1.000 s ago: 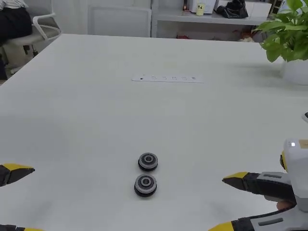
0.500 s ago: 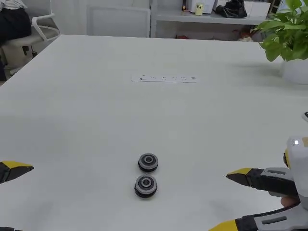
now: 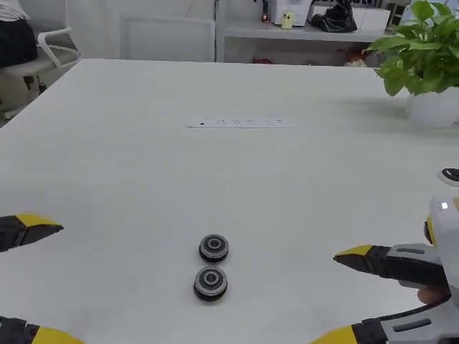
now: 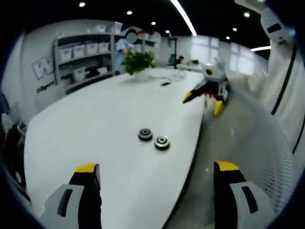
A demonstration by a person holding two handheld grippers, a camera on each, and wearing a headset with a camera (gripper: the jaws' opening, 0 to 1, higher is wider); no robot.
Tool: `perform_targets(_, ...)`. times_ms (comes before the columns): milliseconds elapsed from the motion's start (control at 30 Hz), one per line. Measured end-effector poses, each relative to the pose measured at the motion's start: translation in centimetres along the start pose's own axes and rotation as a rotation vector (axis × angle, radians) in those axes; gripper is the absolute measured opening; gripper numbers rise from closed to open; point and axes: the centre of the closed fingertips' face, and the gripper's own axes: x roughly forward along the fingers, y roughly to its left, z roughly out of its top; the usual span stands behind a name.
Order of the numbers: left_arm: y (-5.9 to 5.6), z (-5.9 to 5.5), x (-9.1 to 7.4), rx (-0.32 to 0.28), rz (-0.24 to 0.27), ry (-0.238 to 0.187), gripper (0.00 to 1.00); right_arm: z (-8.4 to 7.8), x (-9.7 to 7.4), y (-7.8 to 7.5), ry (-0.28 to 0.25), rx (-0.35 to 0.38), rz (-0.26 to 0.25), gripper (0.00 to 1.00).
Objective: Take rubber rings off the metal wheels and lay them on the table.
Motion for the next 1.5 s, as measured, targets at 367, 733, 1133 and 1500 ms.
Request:
perform_targets(367, -0.2, 3.1, 1.4, 0.096, -0.057, -0.027, 1.00, 2.6, -0.7, -1.1, -0.045, -0.037, -0.018, 0.82)
perform_targets(733, 0.4, 5.8, 2.0, 0.137, -0.015, -0.102, 0.98, 5.7, -0.1, -1.3, -0.073, -0.105, 0.004, 0.81)
perform_targets(1133, 0.8, 8.7, 2.9, 0.177, -0.029, -0.168, 0.93, 10.9, 1.2, -0.5, -0.162, -0.207, 0.040, 0.79)
perform_targets(1500, 1.2, 9.3, 5.7, 0.227, -0.066, -0.174, 0.88, 14.7, 3.1, -0.8, -0.231, -0.284, 0.054, 0.71)
